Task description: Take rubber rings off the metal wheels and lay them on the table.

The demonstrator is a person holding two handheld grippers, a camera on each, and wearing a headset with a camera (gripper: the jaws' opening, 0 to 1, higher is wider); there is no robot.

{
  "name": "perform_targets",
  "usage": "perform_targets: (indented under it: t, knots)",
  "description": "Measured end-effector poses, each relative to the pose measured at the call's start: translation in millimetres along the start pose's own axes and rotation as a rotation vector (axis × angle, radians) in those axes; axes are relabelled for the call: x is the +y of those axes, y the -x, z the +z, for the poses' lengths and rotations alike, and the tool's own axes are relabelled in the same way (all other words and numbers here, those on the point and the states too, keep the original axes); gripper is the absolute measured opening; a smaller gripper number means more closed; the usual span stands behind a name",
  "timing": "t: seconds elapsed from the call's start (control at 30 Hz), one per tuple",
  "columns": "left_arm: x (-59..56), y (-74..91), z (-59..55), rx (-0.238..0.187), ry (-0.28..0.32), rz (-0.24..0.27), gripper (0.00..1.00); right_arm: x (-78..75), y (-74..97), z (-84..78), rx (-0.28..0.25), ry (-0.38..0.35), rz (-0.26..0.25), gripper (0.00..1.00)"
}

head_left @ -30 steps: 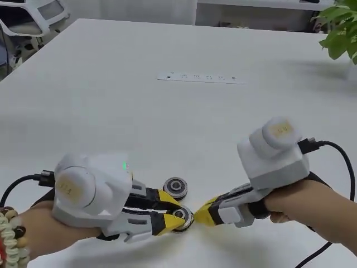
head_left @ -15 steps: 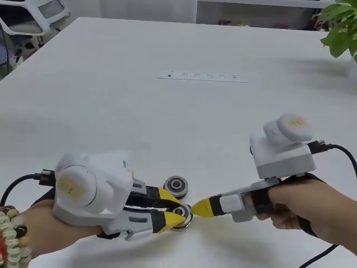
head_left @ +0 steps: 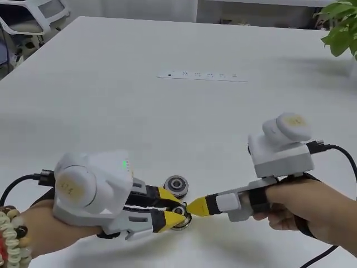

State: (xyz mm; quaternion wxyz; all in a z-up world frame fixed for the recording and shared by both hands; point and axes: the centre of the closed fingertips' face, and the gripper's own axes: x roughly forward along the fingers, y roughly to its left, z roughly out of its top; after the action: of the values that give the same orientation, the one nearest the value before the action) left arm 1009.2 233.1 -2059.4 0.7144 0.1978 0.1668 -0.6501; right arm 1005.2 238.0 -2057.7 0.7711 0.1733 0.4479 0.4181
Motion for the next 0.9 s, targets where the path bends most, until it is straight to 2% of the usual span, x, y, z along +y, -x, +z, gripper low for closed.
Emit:
perform_targets:
  t: [0.13,0.17,0.2,0.23,0.27,0.3,0.37,0.47,0.63,0.73,0.83,0.9]
  knots:
    - [0.0,0.0,0.0,-0.001,0.0,0.0,0.07,2.7,0.1,1.6,-0.007,-0.005,0.018,0.0]
    - [0.0,0.0,0.0,-0.001,0.001,0.0,0.07,6.4,-0.3,2.8,-0.013,-0.008,0.036,0.0]
    - [-0.1,-0.2,0.2,-0.002,0.001,0.0,0.07,15.8,-0.4,7.1,-0.035,-0.016,0.086,0.0]
    - [0.3,-0.3,0.3,-0.002,0.0,0.003,0.08,13.5,-0.7,6.1,-0.018,-0.033,0.057,0.0]
    - [0.3,-0.3,0.3,-0.002,0.002,0.003,0.08,6.6,-1.4,5.0,-0.006,0.049,0.022,0.0]
    - [0.4,-0.3,0.2,-0.002,0.002,0.002,0.08,5.3,-1.8,7.4,-0.022,0.078,0.014,0.0]
    - [0.6,-0.3,0.2,-0.004,0.004,0.003,0.08,5.7,-0.5,9.3,-0.035,0.007,0.031,0.0]
    - [0.6,-0.2,0.3,-0.004,0.007,0.003,0.08,-3.4,0.9,6.4,-0.018,0.037,-0.011,0.0]
    - [0.6,-0.2,0.6,-0.003,0.026,0.002,0.08,-5.0,-0.6,5.9,-0.015,0.036,-0.025,0.0]
    - [0.3,-0.2,1.0,0.007,0.027,0.002,0.08,-10.3,-3.0,3.2,0.003,0.035,-0.046,0.0]
    - [0.0,1.5,0.3,0.032,0.045,-0.02,0.08,-12.8,-2.4,2.7,0.007,0.029,-0.046,0.0]
    - [0.1,3.3,1.6,0.029,0.061,-0.026,0.12,-12.0,-1.4,3.7,0.002,0.029,-0.046,0.0]
